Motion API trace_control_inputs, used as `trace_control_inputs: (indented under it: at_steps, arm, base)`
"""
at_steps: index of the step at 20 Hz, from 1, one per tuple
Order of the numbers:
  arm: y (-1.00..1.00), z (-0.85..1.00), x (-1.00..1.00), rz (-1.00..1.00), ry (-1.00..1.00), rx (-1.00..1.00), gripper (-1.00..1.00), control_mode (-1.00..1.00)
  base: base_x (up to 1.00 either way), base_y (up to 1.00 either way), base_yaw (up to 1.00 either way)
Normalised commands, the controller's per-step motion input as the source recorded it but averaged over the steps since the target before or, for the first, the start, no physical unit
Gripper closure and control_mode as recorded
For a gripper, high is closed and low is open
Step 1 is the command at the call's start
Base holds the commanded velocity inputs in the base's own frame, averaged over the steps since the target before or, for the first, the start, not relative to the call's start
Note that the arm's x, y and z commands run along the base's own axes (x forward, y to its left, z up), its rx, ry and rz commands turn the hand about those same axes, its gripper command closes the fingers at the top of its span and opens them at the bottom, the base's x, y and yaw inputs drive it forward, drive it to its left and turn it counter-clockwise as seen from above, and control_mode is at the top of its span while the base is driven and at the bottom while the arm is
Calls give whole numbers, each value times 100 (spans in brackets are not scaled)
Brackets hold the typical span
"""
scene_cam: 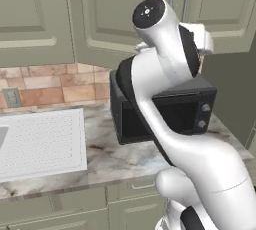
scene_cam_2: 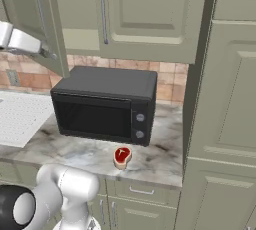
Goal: Retrieve the tupperware from the cabinet, then place the raw meat into the tupperware to avoid contamination.
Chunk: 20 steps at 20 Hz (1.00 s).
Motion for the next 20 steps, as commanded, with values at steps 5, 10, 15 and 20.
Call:
trace_control_inputs:
  at_steps: [5,10,15,20]
  arm:
    - [-57,0,-8,-3,0,38,-100,-100]
    - [-55,0,0,0,-1,45,-100,-100]
    - [-46,0,13,0,-1,42,-100,-100]
    - [-30,-5,30,0,1,33,-100,-100]
  base:
    - [0,0,0]
    - [0,0,0]
    - [0,0,0]
    - [0,0,0]
